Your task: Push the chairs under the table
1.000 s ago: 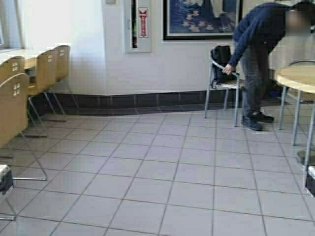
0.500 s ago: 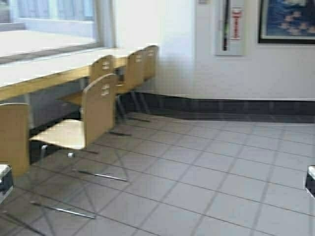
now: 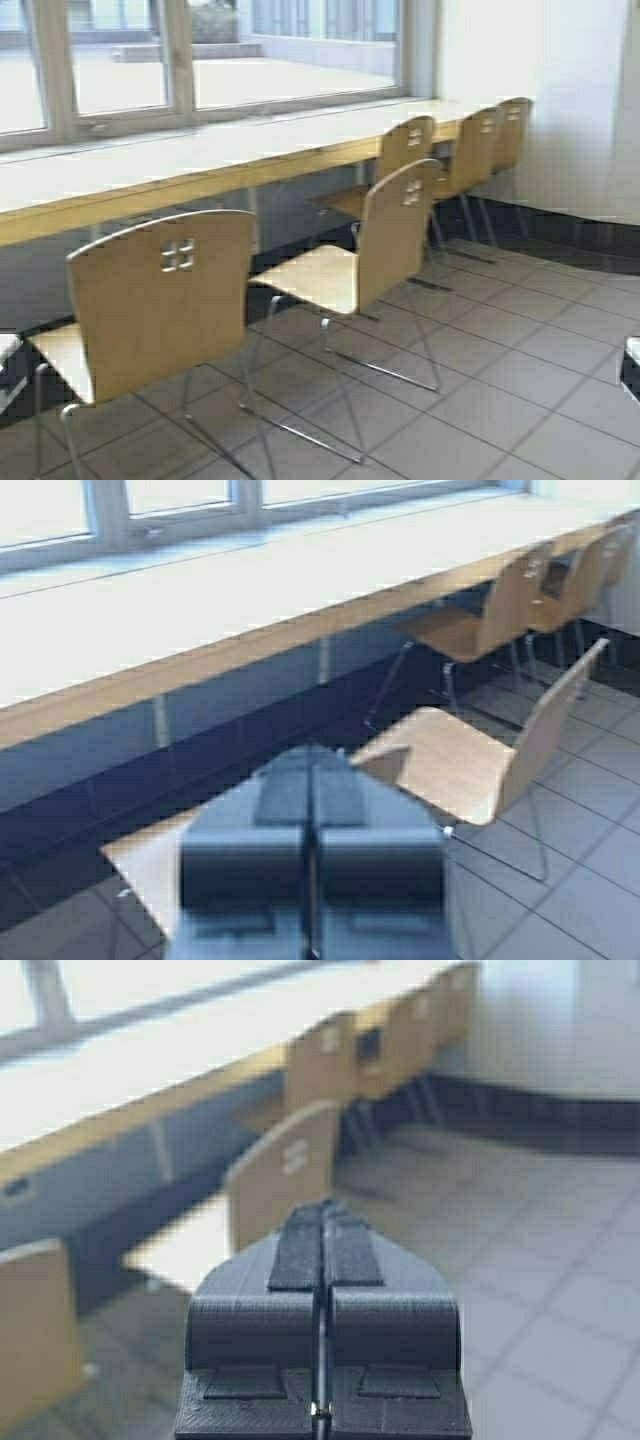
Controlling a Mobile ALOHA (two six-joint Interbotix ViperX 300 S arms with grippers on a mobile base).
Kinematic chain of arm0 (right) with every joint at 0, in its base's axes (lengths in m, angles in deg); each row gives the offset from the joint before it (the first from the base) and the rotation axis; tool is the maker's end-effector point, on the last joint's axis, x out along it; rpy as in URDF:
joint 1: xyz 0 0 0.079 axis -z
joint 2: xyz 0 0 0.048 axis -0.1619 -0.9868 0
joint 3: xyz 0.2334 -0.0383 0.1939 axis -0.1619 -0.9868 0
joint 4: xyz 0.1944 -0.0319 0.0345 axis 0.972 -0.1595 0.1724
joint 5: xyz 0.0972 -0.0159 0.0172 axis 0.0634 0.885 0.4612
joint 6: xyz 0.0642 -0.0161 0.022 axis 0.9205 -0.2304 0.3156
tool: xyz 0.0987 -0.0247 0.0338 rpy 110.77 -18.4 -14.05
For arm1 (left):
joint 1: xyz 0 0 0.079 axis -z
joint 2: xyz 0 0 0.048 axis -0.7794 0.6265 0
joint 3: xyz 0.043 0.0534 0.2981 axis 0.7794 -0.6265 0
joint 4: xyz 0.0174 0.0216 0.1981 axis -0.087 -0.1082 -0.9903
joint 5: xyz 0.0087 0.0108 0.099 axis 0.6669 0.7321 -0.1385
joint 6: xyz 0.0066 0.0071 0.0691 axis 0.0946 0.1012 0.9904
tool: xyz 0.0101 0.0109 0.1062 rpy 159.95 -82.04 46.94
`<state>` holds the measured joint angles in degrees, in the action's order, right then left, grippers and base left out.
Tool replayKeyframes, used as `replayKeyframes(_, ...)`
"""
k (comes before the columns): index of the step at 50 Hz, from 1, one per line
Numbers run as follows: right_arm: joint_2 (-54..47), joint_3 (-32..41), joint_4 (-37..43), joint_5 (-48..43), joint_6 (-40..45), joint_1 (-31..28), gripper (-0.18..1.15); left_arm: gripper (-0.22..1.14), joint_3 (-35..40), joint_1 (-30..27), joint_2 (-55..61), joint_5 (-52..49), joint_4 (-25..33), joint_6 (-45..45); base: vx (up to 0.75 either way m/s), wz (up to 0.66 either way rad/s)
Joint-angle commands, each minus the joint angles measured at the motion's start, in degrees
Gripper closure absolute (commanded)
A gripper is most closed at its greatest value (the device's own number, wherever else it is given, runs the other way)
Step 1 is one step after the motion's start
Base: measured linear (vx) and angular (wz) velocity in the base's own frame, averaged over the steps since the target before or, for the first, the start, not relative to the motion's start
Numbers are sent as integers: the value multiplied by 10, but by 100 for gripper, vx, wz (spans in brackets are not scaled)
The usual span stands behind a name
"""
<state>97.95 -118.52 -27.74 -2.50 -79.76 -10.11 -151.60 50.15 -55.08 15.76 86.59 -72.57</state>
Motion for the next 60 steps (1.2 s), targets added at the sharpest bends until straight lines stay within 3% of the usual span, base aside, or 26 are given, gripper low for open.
replayKeyframes(1,-15,16,1,-2,1,-1,93,88,15,1,4,6,-1,3,24,51)
replayKeyframes(42,-76,17,2,2,2,-12,93,88,-5,1,-9,6,4,-16,19,54)
replayKeyframes(60,-74,16,4,62,0,-100,93,88,-4,1,10,6,4,-41,15,61)
